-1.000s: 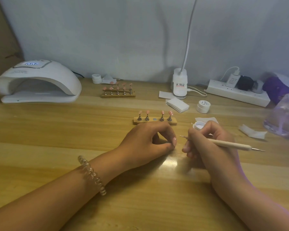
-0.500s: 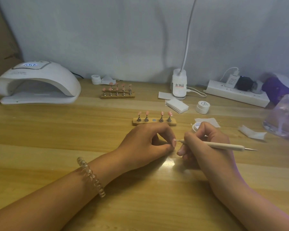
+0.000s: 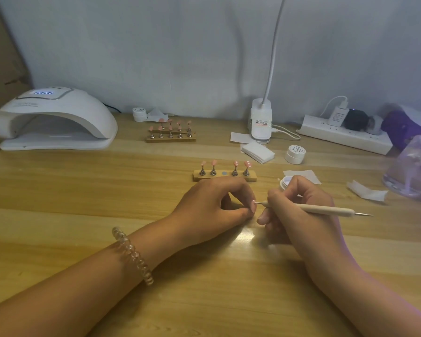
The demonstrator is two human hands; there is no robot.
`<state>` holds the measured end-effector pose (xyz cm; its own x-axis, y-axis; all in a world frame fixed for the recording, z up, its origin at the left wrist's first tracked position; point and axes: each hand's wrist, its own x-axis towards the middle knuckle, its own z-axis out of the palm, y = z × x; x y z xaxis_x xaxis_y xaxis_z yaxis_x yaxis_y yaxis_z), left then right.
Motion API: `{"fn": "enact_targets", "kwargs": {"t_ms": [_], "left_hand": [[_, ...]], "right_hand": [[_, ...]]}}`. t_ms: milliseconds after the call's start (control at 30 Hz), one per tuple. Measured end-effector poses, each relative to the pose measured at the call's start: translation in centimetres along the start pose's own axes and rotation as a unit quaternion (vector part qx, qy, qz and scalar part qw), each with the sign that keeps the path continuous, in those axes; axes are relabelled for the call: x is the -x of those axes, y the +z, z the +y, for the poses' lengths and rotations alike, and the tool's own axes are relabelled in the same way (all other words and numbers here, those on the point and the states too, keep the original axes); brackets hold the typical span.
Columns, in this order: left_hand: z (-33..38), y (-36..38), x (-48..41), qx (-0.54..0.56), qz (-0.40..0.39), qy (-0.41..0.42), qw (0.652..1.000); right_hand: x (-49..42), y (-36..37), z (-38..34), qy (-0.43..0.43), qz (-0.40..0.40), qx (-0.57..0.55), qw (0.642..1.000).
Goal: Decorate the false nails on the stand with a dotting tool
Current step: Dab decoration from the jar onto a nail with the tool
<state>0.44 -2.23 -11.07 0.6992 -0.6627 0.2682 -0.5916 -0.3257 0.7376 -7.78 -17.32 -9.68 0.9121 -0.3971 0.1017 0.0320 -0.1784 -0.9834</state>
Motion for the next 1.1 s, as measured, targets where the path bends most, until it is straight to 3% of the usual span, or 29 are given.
{"fn": "enact_targets", "kwargs": {"t_ms": [833,1100], "left_hand": [[-0.11,0.04,-0.03,-0.003,0.002,0.004,1.0],[-0.12,0.01,0.0,0.001,0.004,0.001,1.0]], "right_hand": [[0.19,-0.08,-0.15,0.004,-0.01,-0.022,1.0],[0.24,-0.2,-0.35,0.003,0.022,-0.086,0.996]]}}
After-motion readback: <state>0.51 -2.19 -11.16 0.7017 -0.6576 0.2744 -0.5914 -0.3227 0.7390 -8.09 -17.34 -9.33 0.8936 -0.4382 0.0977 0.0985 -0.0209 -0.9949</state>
